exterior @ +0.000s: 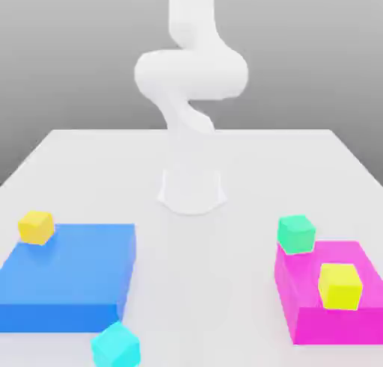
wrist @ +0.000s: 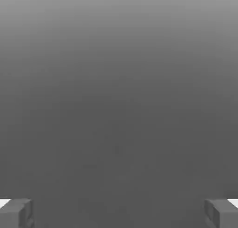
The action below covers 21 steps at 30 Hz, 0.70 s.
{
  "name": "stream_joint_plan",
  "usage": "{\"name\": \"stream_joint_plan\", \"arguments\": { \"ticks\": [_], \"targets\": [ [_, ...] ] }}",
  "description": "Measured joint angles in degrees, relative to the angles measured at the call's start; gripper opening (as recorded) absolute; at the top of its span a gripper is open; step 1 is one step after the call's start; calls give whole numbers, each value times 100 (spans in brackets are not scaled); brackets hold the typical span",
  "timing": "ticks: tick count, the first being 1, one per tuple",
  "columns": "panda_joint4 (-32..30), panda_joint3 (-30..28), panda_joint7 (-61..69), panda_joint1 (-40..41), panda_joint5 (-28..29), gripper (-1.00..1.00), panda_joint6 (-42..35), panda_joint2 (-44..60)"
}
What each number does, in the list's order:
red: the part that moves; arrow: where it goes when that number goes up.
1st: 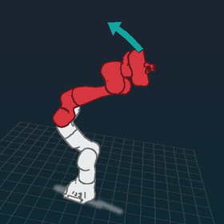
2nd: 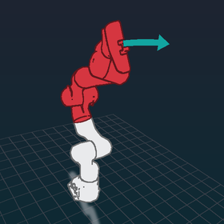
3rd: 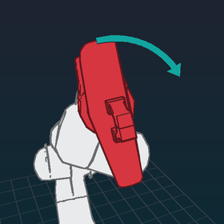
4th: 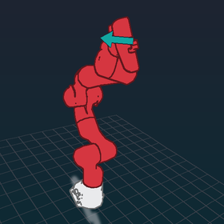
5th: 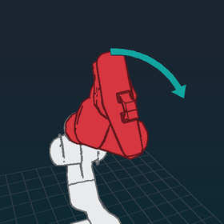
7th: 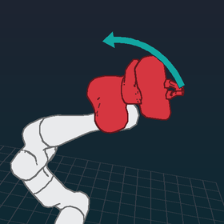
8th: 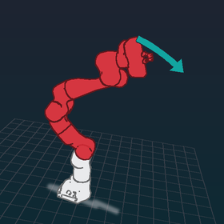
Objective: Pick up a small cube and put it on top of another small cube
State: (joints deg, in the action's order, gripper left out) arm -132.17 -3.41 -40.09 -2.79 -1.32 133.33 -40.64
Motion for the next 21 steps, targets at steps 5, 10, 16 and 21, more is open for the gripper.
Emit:
{"name": "stream_joint_plan", "arguments": {
  "ticks": [5, 10, 16, 21],
  "targets": [
    [-80, -677, 1248, -516, -356, 0, 319, 1062],
    [-155, -1225, 2534, -882, -811, 0, 621, 2104],
    [-242, -1627, 4099, -1076, -1392, 0, 973, 3368],
    [-324, -1672, 5270, -944, -1687, 0, 1295, 4380]
  ]
}}
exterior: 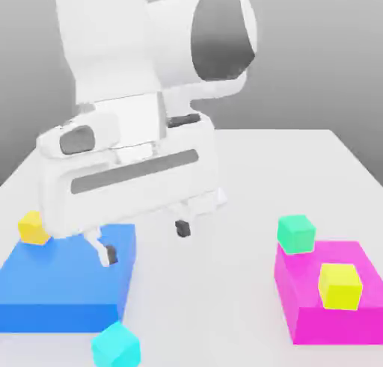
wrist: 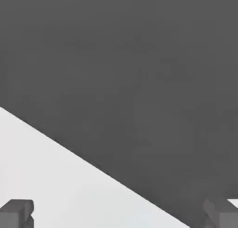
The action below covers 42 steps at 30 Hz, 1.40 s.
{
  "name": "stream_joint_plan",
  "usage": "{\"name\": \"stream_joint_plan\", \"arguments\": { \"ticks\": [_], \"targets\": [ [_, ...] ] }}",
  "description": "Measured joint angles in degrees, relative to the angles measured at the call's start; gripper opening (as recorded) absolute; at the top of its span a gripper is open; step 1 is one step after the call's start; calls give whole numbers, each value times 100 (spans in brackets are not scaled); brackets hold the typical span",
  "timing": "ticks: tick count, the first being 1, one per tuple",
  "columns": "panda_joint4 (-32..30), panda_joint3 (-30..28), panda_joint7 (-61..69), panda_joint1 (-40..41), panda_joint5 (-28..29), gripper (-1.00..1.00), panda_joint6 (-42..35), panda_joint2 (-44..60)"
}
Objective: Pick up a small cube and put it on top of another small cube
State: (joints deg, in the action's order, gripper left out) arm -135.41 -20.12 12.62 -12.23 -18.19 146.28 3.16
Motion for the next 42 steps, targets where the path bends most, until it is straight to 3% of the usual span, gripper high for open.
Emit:
{"name": "stream_joint_plan", "arguments": {
  "ticks": [8, 12, 13, 20, 25, 34, 42],
  "targets": [
    [-162, -23, 1261, 310, 316, 0, 681, 1400],
    [-13, 388, 1691, 658, -89, 0, 1261, 2197],
    [22, 491, 1772, 739, -193, -100, 1382, 2359],
    [26, 502, 1778, 751, -197, -100, 1379, 2373],
    [-202, 64, 1346, 375, 395, -100, 725, 1485],
    [-1039, 884, 1442, -631, 545, -100, -176, -94],
    [-1855, 1576, 1233, -1409, 1136, -100, -820, -1691]
  ]
}}
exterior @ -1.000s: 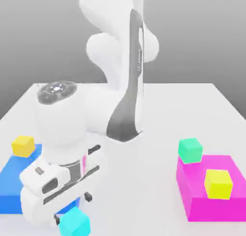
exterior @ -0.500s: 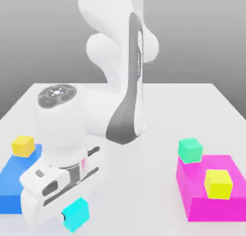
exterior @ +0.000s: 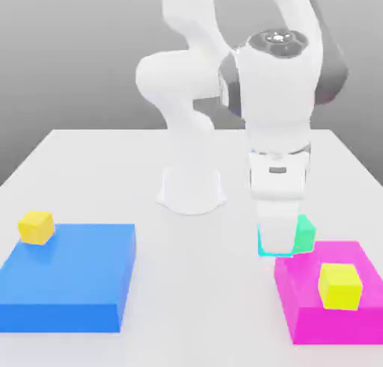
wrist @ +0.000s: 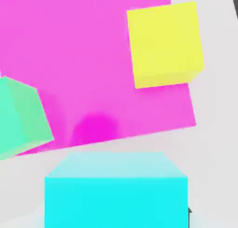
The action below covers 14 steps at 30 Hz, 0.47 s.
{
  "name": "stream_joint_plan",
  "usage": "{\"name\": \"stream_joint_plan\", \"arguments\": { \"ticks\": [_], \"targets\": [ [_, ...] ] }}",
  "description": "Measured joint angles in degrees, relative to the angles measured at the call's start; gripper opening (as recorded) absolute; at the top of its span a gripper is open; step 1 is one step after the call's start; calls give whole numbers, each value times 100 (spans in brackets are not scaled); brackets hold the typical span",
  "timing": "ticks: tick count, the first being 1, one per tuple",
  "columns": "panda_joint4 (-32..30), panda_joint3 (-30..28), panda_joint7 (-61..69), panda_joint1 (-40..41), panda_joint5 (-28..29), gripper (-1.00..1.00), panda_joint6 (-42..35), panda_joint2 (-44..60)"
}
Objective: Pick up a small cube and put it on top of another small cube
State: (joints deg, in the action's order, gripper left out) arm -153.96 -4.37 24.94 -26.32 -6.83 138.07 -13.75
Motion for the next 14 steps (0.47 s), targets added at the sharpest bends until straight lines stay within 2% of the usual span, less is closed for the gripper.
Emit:
{"name": "stream_joint_plan", "arguments": {
  "ticks": [5, 10, 11, 14],
  "targets": [
    [-515, 610, -174, -323, 428, -100, -290, -977],
    [-845, 729, -221, -370, 515, -100, 703, -344],
    [-886, 732, -226, -369, 524, 100, 872, -217],
    [-886, 732, -226, -369, 524, 100, 872, -217]
  ]
}}
